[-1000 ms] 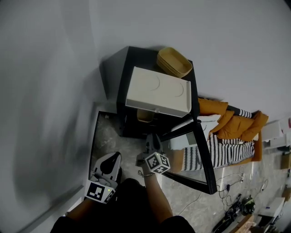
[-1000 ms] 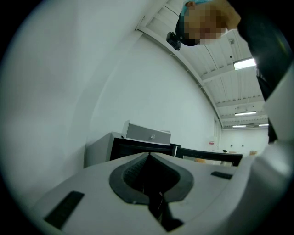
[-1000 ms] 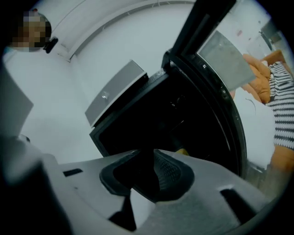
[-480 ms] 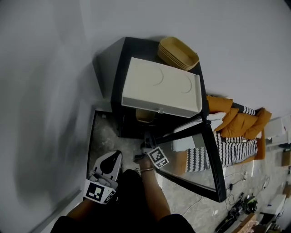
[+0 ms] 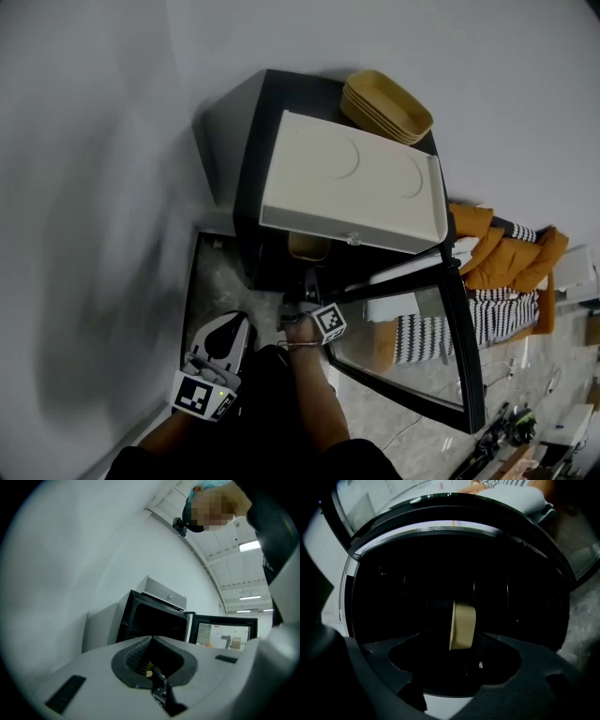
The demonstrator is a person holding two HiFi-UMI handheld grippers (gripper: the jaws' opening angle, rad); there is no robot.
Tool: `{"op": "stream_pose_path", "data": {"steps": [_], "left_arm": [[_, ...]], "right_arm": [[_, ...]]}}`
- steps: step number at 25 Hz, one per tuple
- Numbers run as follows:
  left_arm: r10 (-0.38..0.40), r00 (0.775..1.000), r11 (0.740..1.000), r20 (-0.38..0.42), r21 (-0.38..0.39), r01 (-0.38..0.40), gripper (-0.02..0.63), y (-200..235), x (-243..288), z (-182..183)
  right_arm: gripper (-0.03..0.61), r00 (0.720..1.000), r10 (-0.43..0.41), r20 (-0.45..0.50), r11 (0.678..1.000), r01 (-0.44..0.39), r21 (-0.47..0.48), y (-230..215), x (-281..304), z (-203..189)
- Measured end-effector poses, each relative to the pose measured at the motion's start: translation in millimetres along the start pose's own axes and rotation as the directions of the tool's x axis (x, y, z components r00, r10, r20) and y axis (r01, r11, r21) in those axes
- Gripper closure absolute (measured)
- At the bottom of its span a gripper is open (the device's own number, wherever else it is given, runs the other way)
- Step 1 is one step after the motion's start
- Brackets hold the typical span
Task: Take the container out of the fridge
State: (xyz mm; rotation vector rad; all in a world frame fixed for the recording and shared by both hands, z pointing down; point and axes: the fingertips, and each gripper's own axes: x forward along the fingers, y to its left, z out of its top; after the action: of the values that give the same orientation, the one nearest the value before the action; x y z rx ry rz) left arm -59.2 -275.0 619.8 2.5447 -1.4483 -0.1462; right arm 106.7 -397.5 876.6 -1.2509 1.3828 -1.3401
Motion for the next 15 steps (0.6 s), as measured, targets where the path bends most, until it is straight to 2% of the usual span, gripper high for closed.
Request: {"op": "stream_pose_path", "data": {"steps": [6,15], "left_arm": [[-0.008,1.0,1.0,-0.009,-0.016,0.008,0.609,4.9,3.4,-10.5],[0.001,1.0,0.999,-0.012,-0.037,-0.001,0.609,14.5,9.9,-10.1]], "right_arm": [[0.264,1.0,-0.001,0.018,0.994,-0.001,0.108,-13.7,21.6,-1.3],[0.264,0.999,0.003,0.032,0.988,-0.007,0.154,-19.9,43.5,6.0]]}}
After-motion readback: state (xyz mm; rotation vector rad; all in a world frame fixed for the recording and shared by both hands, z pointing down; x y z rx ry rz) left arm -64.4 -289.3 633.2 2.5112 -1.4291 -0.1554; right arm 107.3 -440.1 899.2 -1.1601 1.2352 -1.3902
